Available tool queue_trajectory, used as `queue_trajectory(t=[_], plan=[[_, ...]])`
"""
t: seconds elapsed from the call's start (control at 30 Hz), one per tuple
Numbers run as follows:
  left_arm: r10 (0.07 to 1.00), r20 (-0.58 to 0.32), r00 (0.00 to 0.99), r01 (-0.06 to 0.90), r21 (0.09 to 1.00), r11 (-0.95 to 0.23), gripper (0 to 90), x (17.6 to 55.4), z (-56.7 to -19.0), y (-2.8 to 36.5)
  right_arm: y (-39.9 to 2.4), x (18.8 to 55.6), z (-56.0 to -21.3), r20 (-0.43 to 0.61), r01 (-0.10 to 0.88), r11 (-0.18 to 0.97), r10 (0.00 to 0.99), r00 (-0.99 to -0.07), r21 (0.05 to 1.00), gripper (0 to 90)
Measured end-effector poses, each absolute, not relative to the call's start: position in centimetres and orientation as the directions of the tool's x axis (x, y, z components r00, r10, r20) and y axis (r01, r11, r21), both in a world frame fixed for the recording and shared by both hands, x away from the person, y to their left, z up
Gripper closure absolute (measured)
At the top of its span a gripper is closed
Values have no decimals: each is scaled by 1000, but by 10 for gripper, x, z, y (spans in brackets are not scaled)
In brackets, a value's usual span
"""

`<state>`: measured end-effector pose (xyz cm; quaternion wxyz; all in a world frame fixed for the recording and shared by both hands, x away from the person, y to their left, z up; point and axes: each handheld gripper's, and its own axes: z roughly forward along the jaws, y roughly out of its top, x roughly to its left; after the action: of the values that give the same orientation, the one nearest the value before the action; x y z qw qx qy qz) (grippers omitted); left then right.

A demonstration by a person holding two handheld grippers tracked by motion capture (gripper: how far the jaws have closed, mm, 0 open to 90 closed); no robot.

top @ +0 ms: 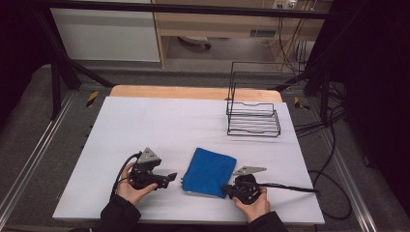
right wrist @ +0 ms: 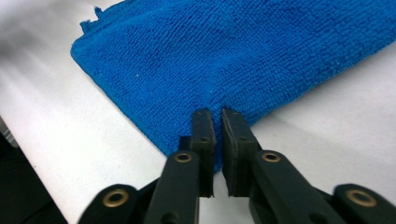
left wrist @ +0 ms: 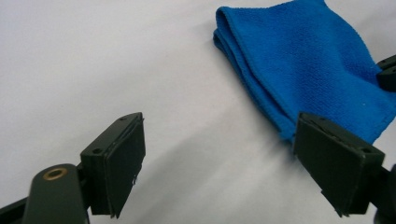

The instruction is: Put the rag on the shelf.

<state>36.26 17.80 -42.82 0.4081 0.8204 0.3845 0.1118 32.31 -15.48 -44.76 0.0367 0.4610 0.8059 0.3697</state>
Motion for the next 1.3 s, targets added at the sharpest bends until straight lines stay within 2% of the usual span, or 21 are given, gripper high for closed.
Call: queue_trajectory(t=[0.2, 0.5, 0.63, 0.67, 0.77, 0.83, 0.9, 0.97, 1.1, 1.2, 1.3], plan=[[714, -138, 686, 536, 760, -368, 172, 362, -427, 178, -182, 328, -427, 276, 719, 284, 785, -554, 634, 869], [706, -139, 694, 532, 760, -373, 169, 360, -427, 174, -198, 331, -427, 263, 746, 317, 796, -545, 586, 848], [698, -128, 704, 519, 765, -382, 168, 362, -424, 171, -199, 332, -429, 246, 714, 335, 778, -577, 614, 687], [697, -124, 707, 510, 772, -380, 168, 364, -420, 168, -202, 335, -426, 225, 679, 324, 776, -589, 659, 559], [694, -119, 710, 503, 775, -382, 168, 368, -417, 164, -210, 341, -420, 176, 614, 313, 777, -604, 725, 418], [688, -116, 717, 500, 773, -390, 169, 374, -413, 158, -212, 344, -419, 170, 598, 300, 780, -603, 743, 399], [688, -116, 717, 504, 767, -396, 173, 380, -412, 151, -222, 355, -421, 166, 577, 266, 792, -588, 772, 295], [690, -120, 713, 511, 764, -395, 180, 388, -411, 144, -226, 363, -423, 171, 577, 256, 795, -582, 775, 236], [698, -116, 707, 520, 754, -402, 206, 405, -411, 125, -230, 370, -426, 181, 574, 235, 798, -575, 785, 206], [703, -105, 704, 517, 754, -405, 236, 414, -412, 112, -232, 375, -428, 190, 582, 236, 794, -577, 778, 111], [705, -97, 702, 523, 743, -418, 263, 423, -416, 100, -235, 376, -430, 198, 572, 236, 781, -593, 785, 100]])
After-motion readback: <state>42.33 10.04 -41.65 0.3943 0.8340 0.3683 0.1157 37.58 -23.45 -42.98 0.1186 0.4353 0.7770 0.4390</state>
